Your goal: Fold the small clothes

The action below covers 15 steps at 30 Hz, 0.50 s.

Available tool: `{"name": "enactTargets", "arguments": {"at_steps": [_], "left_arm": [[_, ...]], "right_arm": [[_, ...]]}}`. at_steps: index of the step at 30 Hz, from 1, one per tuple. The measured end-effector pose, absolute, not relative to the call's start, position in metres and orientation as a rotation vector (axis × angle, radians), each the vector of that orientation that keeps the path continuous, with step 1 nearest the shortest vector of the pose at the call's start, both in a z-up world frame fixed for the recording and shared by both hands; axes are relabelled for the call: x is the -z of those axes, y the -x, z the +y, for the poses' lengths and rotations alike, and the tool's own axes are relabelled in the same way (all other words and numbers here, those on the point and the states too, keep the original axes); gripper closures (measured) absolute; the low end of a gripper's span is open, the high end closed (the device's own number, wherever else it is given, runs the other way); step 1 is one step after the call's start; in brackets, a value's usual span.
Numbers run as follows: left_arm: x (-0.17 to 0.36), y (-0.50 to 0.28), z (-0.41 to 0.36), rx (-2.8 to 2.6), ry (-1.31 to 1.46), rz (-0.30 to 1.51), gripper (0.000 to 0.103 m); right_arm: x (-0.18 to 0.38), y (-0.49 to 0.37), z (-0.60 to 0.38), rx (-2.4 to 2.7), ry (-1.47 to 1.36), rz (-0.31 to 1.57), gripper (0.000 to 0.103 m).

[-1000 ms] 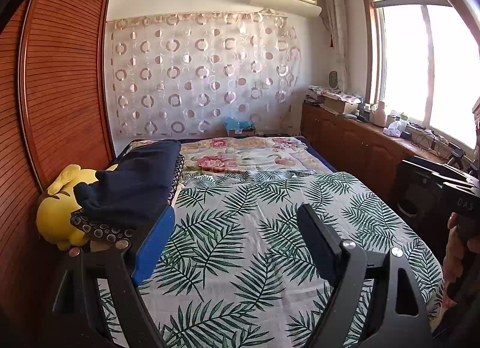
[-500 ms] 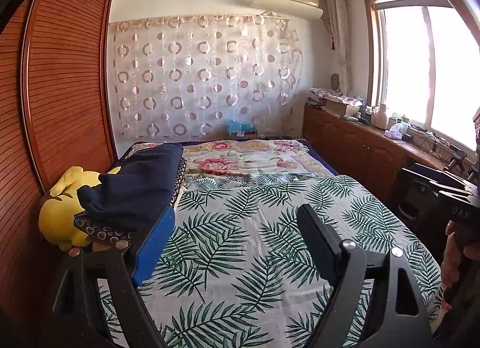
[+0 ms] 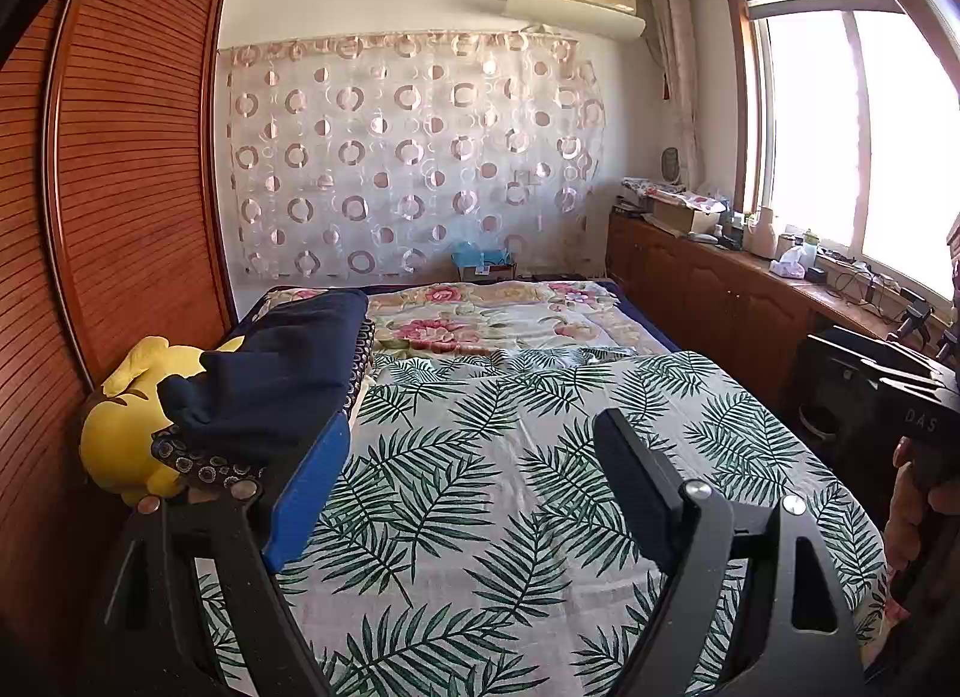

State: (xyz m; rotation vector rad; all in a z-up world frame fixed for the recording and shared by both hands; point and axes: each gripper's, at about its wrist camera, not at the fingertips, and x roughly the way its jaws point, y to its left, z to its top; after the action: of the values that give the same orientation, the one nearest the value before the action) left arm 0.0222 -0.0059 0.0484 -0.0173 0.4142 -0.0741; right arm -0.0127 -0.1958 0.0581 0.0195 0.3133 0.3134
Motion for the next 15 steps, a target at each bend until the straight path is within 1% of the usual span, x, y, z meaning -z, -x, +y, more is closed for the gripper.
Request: {"name": "enactTargets", "arguments": {"at_steps": [15], "left_arm": [[-0.0541,-0.0203,-0.0007,0.071,0.018,0.41,0.019]], "right_arm": [[-0.0562,0.0087,-0.1979,-0.32,-0.018,0.308,0.026]]}}
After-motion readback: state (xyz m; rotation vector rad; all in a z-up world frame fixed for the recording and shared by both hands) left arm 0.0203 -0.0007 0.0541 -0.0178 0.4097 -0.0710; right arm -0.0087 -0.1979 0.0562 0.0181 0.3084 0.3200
